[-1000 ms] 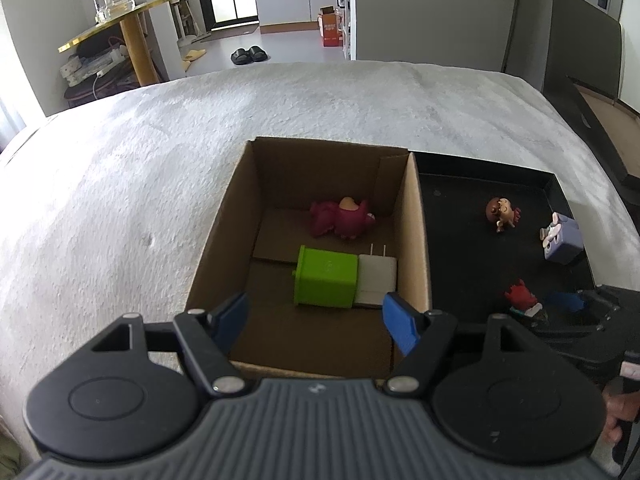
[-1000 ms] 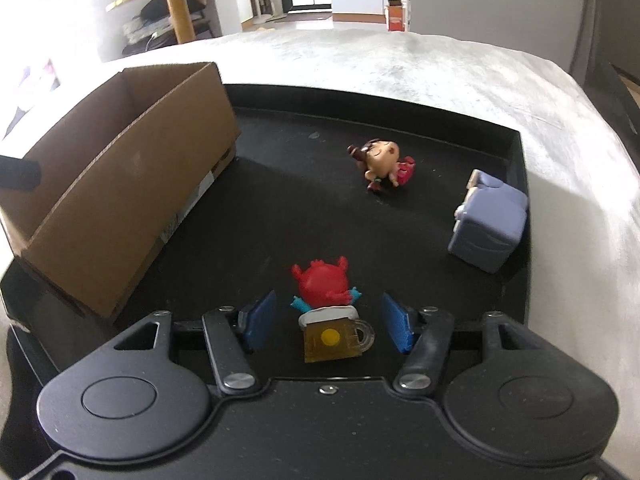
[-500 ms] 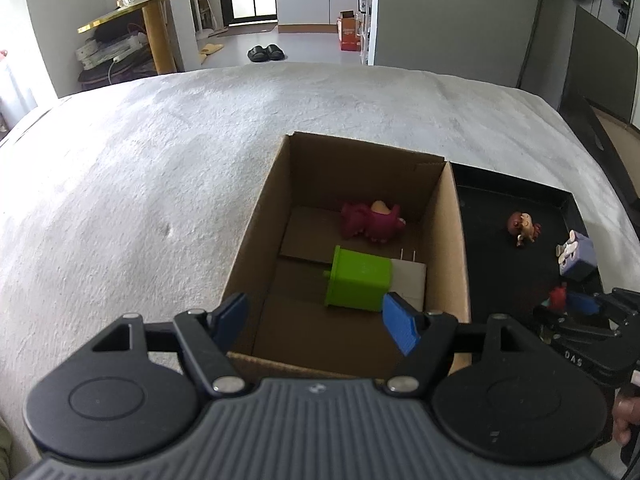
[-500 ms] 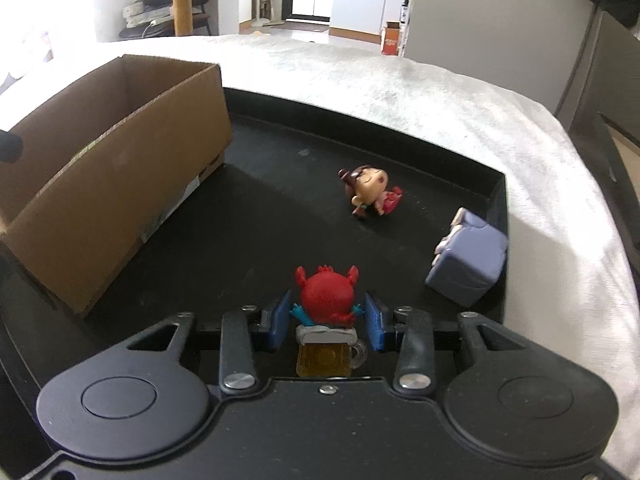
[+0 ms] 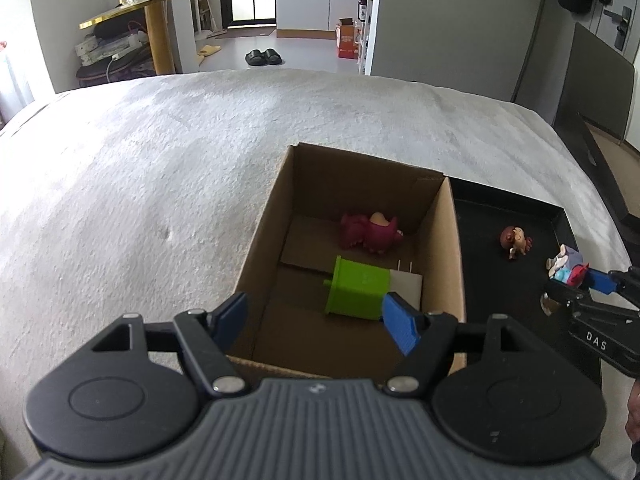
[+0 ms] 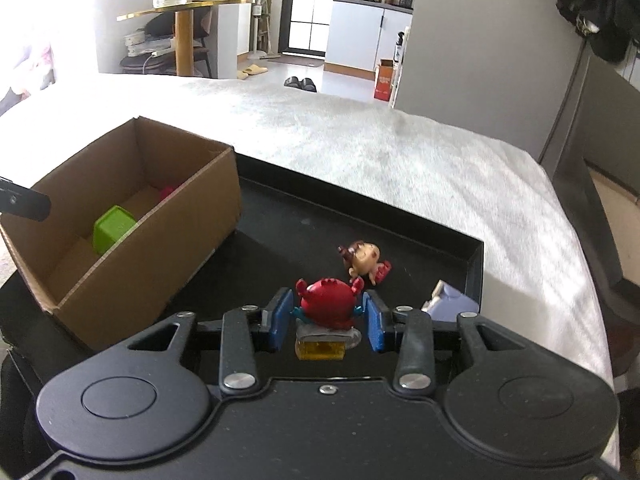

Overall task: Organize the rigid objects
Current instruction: 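Lift the red figurine with the right gripper and release it into the box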

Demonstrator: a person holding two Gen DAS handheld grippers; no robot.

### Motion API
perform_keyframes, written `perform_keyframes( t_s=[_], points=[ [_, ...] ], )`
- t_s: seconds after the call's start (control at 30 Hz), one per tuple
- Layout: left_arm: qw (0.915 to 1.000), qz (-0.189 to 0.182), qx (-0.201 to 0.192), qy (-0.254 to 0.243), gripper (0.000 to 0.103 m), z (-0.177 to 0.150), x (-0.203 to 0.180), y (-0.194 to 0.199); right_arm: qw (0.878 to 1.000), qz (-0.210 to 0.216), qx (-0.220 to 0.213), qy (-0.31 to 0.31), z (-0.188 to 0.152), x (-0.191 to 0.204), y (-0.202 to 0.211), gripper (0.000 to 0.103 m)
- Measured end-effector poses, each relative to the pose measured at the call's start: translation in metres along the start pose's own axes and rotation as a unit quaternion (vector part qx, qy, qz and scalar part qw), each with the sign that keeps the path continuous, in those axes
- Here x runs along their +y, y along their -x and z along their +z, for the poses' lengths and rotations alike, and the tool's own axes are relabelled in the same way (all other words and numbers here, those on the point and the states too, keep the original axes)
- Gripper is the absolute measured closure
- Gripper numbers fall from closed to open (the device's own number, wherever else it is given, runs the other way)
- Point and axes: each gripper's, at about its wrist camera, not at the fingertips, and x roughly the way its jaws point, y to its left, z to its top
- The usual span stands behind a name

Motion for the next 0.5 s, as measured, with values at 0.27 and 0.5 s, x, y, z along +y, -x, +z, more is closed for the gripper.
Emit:
perform_keyframes(
  t_s=[0.27, 0.5],
  points=[
    [0.9999, -0.008, -0.004, 0.015, 0.030, -0.001, 0.015, 0.000, 0.999, 0.006, -0.006, -0.031, 0.022, 0.014, 0.006, 0.065],
    [0.9993, -0.014, -0.009, 0.034, 0.030, -0.003, 0.034, 0.000, 0.999, 0.019, -0.028, -0.040, 0.047, 0.038, 0.014, 0.065]
  ],
)
